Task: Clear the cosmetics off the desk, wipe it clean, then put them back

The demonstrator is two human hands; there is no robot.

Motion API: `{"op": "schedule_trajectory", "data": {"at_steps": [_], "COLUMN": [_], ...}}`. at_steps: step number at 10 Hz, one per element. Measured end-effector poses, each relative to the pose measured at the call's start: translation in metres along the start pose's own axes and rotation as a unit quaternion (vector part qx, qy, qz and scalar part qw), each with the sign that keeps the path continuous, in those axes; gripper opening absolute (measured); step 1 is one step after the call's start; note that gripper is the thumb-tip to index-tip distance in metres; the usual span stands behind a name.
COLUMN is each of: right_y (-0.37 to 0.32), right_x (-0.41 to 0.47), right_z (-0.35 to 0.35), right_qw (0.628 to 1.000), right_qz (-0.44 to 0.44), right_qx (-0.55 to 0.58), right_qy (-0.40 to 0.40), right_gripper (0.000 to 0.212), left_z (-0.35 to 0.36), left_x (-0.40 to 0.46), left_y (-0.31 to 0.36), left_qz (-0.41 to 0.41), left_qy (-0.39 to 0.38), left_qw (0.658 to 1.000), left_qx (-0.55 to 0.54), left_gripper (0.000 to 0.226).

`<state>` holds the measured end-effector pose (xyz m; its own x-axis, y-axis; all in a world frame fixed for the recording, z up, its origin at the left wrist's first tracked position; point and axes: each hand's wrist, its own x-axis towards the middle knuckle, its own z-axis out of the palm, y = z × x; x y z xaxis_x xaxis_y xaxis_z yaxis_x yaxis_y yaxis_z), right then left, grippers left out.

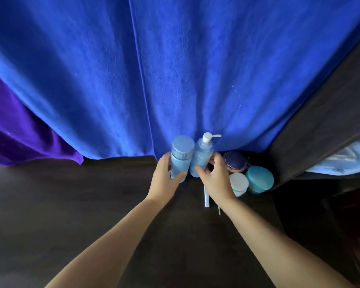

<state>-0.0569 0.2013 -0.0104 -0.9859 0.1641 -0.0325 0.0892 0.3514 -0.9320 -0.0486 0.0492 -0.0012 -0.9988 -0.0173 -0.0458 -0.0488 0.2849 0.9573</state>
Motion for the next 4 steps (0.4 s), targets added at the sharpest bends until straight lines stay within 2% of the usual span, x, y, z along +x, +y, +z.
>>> {"op": "schedule_trajectory", "data": {"at_steps": [1, 3, 4], "right_y": [0.0149, 0.0218, 0.0174], "right_x": [0.0061, 0.0110, 0.0076], "right_z": [0.0009, 0.0009, -0.0034], "right_qw": [0.999, 0.999, 0.999], "right_qz": [-0.007, -0.027, -0.041], "right_qx": [-0.020, -0.033, -0.026], "right_qy": [0.027, 0.017, -0.006], "right_gripper": [0.034, 0.036, 0.049], "left_z": [0.0083, 0.0115, 0.0092], "left_x": [0.0104, 0.0141, 0.0097], "left_y": [-0.0067, -0.0118, -0.0086], "left_qz": [0.014, 0.017, 0.006], "left_qy": [-0.011, -0.024, -0.021], "left_qw": [1.000, 0.999, 0.999], "left_qx": [-0.004, 0.013, 0.044], "left_gripper": [0.050, 0.052, 0.054]}}
